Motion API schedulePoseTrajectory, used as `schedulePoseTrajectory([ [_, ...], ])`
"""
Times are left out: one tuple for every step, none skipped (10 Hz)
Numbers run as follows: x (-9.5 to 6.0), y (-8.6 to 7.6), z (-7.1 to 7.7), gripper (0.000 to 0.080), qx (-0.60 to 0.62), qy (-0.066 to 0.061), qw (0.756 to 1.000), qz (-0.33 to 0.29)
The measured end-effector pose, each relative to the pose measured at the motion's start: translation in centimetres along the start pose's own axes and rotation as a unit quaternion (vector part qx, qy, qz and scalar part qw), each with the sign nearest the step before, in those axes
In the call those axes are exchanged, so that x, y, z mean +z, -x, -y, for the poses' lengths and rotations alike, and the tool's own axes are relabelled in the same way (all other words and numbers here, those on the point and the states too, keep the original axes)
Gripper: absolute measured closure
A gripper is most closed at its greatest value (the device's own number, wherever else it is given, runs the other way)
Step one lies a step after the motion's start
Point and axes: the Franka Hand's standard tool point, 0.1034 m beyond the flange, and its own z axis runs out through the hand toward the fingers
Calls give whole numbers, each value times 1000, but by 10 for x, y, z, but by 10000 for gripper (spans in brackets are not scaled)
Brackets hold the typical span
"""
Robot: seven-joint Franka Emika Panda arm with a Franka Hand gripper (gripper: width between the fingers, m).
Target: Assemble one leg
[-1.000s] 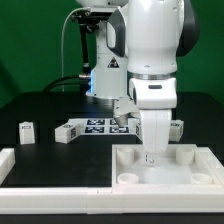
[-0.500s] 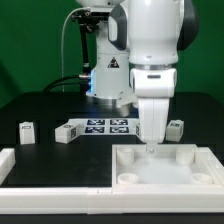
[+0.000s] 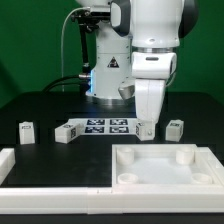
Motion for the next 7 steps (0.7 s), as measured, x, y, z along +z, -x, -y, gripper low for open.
schedulePoseTrajectory([
  [0,0,0,151,39,0,999,0],
  [0,0,0,151,79,-1,997,-1],
  [0,0,1,151,152,-3,988,-4],
  [0,2,2,151,228,-7,973,-9],
  [-1,2,4,151,303,-4,953,-21],
  [0,1,11,151,385,-2,922,-31],
  [3,1,18,151,448,-6,893,-34],
])
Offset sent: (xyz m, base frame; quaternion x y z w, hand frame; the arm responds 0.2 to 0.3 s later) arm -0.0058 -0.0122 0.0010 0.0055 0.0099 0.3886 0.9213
